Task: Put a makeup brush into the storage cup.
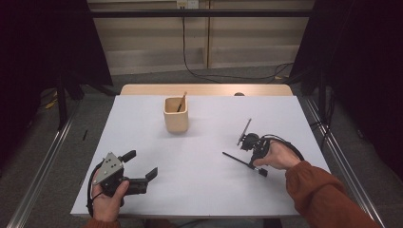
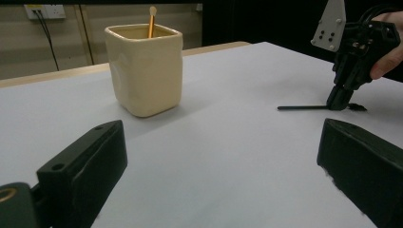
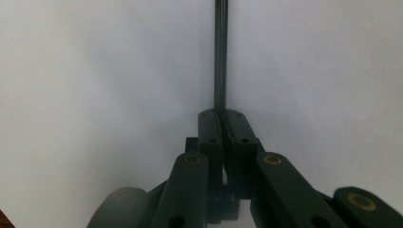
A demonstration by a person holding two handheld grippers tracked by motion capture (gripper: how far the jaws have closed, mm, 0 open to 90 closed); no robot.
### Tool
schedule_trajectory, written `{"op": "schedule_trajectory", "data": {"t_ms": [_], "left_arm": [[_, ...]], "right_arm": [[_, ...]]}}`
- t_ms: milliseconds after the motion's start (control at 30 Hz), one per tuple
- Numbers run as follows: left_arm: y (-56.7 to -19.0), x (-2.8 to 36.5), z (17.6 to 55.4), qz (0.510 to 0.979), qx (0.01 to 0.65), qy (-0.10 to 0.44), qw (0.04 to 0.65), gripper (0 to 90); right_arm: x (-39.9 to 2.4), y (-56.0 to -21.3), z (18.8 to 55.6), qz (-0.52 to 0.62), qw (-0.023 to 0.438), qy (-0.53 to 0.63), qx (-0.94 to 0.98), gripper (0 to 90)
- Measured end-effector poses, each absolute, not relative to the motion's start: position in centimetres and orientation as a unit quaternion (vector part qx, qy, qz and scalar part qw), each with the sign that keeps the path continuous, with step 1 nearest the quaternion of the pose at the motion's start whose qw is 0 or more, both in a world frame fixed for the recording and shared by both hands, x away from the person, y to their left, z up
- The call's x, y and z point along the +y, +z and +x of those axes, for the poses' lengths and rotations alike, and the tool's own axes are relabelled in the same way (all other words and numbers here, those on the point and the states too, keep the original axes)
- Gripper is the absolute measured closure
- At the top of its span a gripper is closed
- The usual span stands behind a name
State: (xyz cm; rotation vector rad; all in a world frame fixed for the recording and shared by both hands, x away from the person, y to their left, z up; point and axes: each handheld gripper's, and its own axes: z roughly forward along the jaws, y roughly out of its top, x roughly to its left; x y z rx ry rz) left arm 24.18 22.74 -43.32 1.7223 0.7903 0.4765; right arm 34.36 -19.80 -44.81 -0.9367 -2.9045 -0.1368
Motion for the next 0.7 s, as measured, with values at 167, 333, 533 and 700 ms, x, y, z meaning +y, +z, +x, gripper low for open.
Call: {"op": "schedule_trajectory", "data": {"t_ms": [167, 333, 533, 700], "left_arm": [[-43.32, 22.79, 24.20, 0.732, 0.335, 0.203, 0.557, 2.6], [-43.34, 22.87, 24.25, 0.732, 0.336, 0.199, 0.558, 2.6], [-43.35, 22.95, 24.31, 0.735, 0.334, 0.200, 0.555, 2.6], [-43.35, 22.91, 24.29, 0.736, 0.332, 0.200, 0.554, 2.6]], "right_arm": [[-19.77, -44.76, 34.32, -0.301, 0.038, -0.041, -0.952, 86.2], [-19.92, -44.77, 34.29, -0.303, 0.042, -0.050, -0.951, 86.2], [-20.14, -44.58, 34.24, -0.301, 0.049, -0.062, -0.950, 86.3], [-20.66, -44.23, 33.96, -0.304, 0.046, -0.077, -0.948, 86.2]]}}
